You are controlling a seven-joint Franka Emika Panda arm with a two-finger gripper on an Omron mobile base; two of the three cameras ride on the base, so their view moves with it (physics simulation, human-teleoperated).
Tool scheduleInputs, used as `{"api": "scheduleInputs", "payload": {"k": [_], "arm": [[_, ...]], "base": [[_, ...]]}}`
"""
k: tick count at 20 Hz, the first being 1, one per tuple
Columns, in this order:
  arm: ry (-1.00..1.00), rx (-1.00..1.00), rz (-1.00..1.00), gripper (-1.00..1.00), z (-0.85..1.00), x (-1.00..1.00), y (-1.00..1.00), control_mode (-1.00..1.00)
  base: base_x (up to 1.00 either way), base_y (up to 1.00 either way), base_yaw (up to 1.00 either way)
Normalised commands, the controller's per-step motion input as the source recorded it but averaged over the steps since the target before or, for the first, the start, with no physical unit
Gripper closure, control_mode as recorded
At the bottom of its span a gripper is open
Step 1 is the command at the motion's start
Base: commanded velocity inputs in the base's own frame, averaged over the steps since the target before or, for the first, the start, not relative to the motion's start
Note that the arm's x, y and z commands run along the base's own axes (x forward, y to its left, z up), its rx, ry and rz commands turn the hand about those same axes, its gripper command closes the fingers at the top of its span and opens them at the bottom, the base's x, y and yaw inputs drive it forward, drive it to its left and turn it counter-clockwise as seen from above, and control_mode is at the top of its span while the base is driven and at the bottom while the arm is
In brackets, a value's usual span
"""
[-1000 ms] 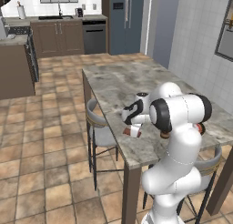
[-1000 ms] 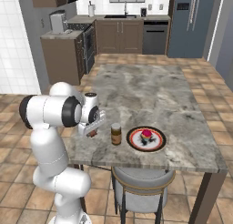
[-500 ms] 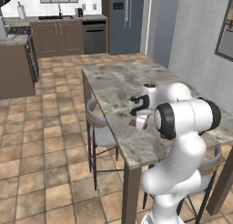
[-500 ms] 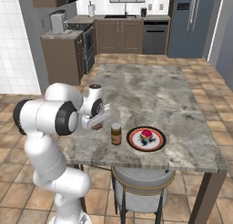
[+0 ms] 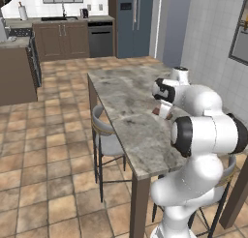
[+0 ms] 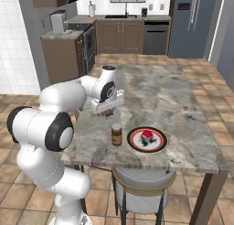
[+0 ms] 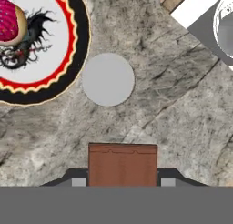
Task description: Take the cinnamon bottle from the cabinet and place it on the dining table, next to the plate with the cupcake. Then take the chocolate from the dining counter and place it on the cupcake plate.
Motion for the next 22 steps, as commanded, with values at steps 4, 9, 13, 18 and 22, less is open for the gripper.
{"api": "scheduleInputs", "payload": {"k": [4, 9, 13, 18, 22], "arm": [[0.00, 0.00, -0.12, 1.00, 0.86, -0.37, -0.54, -1.00], [0.02, 0.00, -0.09, 1.00, 0.28, -0.67, -0.77, -1.00], [0.13, -0.08, -0.07, 1.00, -0.22, -0.74, -0.59, -1.00], [0.01, -0.04, -0.03, 1.00, -0.21, -0.64, -0.58, -1.00], [0.00, -0.03, 0.00, 1.00, -0.42, -0.22, -0.21, -1.00]], "base": [[0.00, 0.00, 0.00], [0.00, 0.00, 0.00], [0.00, 0.00, 0.00], [0.00, 0.00, 0.00], [0.00, 0.00, 0.00]]}}
